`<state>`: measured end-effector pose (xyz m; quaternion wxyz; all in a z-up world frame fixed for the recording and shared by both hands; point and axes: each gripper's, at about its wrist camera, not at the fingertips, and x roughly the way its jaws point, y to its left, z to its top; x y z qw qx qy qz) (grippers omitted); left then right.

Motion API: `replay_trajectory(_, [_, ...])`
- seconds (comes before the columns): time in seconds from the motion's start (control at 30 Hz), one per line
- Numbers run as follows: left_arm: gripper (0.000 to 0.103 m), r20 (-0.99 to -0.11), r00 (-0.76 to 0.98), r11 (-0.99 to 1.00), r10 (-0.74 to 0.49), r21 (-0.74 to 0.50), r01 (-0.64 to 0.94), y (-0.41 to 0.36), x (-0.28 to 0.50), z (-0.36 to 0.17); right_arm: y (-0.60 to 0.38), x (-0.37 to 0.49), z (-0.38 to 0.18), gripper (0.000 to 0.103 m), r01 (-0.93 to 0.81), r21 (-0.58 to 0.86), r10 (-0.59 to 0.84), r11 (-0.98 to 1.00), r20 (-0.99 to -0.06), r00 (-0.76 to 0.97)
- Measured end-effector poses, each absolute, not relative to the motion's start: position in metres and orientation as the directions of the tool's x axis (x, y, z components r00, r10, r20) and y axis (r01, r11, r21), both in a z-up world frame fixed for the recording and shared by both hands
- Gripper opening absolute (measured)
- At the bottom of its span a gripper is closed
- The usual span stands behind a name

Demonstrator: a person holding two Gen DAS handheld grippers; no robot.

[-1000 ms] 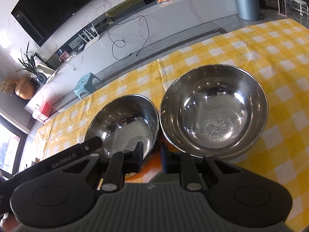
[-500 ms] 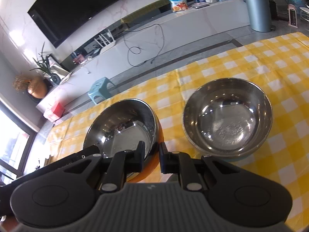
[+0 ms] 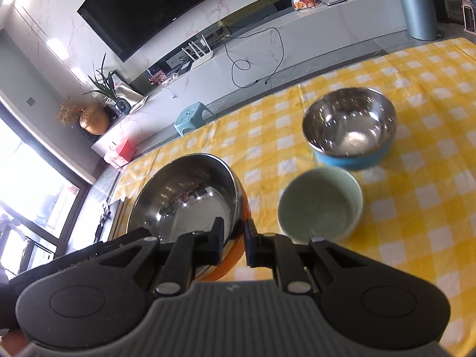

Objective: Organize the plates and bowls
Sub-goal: 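Carry the orange bowl beside the plate stack and lower it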

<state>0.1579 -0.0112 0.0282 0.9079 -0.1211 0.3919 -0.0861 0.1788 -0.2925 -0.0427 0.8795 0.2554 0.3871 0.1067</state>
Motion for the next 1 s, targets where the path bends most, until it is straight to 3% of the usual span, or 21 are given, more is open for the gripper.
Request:
replay_trajectory(0.5, [0.015,-0.777,0.547,0.931,-0.311,-0.365,0.011,-0.025,0.099,-0.04,-0.323,0.102,-0.09,0.01,0.113,0.512,0.333,0.852,-0.694,0.638])
replay_trajectory(1.0, [0.016,-0.776,0.548,0.931,-0.312,-0.365,0.013,-0.031,0.095,-0.039,-0.327,0.101,-0.101,0.009,0.121,0.498,0.325,0.859,-0.711,0.623])
